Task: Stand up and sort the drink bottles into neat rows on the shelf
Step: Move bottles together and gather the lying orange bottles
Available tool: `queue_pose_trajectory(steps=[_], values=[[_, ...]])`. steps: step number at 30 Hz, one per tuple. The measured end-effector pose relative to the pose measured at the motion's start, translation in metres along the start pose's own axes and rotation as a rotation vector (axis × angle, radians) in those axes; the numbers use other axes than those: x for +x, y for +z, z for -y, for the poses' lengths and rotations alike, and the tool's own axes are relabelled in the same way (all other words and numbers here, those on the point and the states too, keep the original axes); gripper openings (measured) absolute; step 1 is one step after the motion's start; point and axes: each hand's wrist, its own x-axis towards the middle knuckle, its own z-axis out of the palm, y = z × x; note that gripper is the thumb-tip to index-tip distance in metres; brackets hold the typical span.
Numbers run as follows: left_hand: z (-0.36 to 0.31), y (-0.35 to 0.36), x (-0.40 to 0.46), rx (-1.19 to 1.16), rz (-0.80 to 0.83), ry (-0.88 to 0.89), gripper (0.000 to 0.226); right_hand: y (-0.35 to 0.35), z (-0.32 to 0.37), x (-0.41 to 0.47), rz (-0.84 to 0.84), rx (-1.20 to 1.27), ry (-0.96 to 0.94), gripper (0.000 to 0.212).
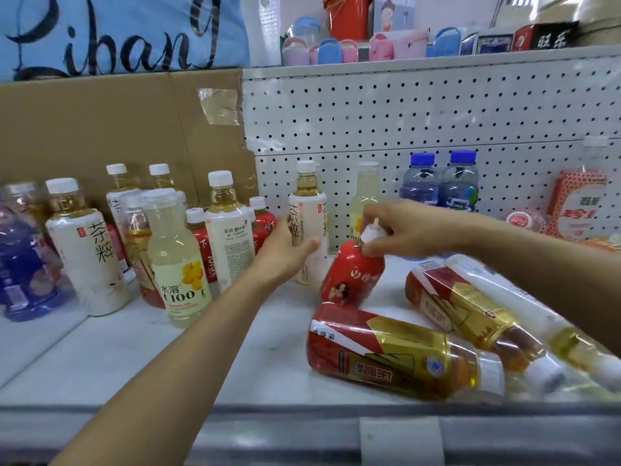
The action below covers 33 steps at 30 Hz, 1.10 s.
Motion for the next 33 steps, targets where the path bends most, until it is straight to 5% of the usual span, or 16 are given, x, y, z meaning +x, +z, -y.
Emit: queue_pose_trajectory(steps=[5, 15, 21, 33], values=[[0.001, -0.005, -0.026, 0.062, 0.052, 0.064, 0.078, 0.004, -0.001, 0.027, -0.057, -0.082, 0.036, 0.043], [-0.029, 0.006, -0.08, 0.284, 0.276, 0.358, 0.054, 0.025, -0.006, -0.003, -0.186, 0.14, 0.09, 0.057], [-0.049, 0.036, -0.11, 0.759, 0.529, 0.577, 0.071, 0.03, -0.012, -0.078, -0.104, 0.104, 0.125, 0.057], [-0.041, 0.047, -0.113, 0.691, 0.316, 0.557, 0.077, 0.047, -0.05, -0.163, -0.181, 0.127, 0.276, 0.056]])
